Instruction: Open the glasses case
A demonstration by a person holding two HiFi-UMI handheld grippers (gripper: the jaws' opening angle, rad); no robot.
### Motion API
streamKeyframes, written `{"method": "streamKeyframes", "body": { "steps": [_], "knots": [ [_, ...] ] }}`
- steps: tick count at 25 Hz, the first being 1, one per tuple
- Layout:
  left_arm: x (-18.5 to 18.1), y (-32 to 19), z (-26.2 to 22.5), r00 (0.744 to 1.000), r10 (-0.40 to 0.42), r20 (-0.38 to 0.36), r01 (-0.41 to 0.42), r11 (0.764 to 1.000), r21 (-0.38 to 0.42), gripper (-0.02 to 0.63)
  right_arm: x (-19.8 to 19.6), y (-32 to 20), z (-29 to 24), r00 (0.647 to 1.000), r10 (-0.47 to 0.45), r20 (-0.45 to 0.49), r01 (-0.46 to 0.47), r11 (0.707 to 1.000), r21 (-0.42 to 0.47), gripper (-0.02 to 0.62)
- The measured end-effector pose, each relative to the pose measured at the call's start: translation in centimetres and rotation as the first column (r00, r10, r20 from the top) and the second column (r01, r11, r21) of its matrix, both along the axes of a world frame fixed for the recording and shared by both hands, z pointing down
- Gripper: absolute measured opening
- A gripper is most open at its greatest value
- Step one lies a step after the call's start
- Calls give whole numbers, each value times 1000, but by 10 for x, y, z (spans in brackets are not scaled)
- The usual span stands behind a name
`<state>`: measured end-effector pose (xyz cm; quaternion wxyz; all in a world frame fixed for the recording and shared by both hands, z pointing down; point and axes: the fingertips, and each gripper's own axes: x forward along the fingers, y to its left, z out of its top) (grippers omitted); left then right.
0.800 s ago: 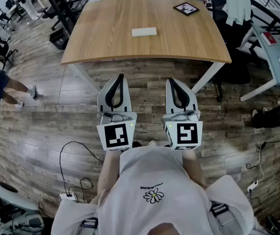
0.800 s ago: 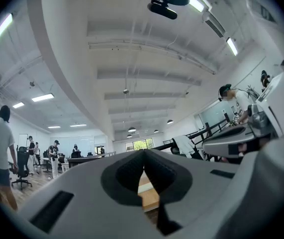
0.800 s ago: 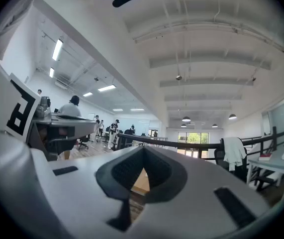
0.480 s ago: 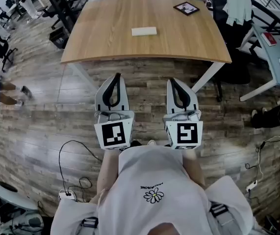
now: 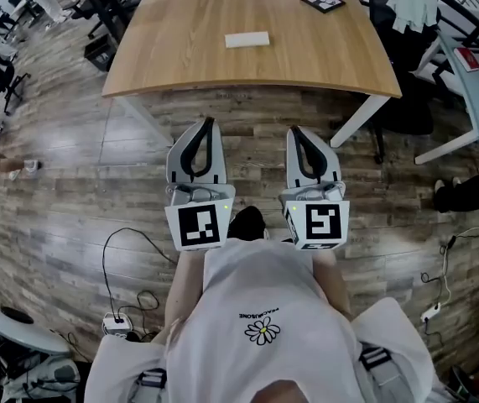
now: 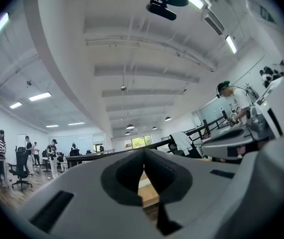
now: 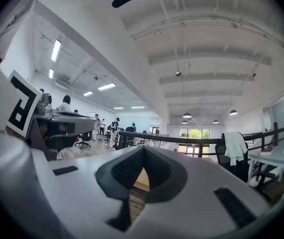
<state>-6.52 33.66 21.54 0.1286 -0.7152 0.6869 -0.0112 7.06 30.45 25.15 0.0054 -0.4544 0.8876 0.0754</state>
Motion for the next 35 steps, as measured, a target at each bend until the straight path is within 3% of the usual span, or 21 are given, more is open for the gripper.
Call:
{"method": "streamKeyframes", "body": {
  "steps": [4, 9, 14, 21, 25, 35],
  "knots": [
    [-7, -6, 4, 1000, -14, -20, 14, 1000, -21, 17, -2, -3, 2, 1000, -10, 16, 10, 1000, -12, 6],
    [-5, -33, -1, 1000, -3, 10, 2, 999, 43, 17, 4, -21, 7, 1000, -8, 3, 8, 1000, -15, 6],
    [-19, -72, 0, 1000, 11, -25, -10, 999, 52, 17, -11, -53, 6, 1000, -13, -26, 13, 1000, 21, 6],
    [-27, -148, -6, 998, 39, -58, -34, 996, 85, 17, -32, -127, 5, 999, -34, -36, 35, 999, 14, 6],
    [-39, -191, -6, 998, 57, -39, -52, 991, 126, 17, -51, -179, 19, 998, -42, -40, 42, 999, -14, 6],
    [-109, -355, -2, 996, 67, -54, -63, 995, 80, 17, -123, -329, 7, 998, -48, -43, 46, 998, -37, 6]
  ]
}}
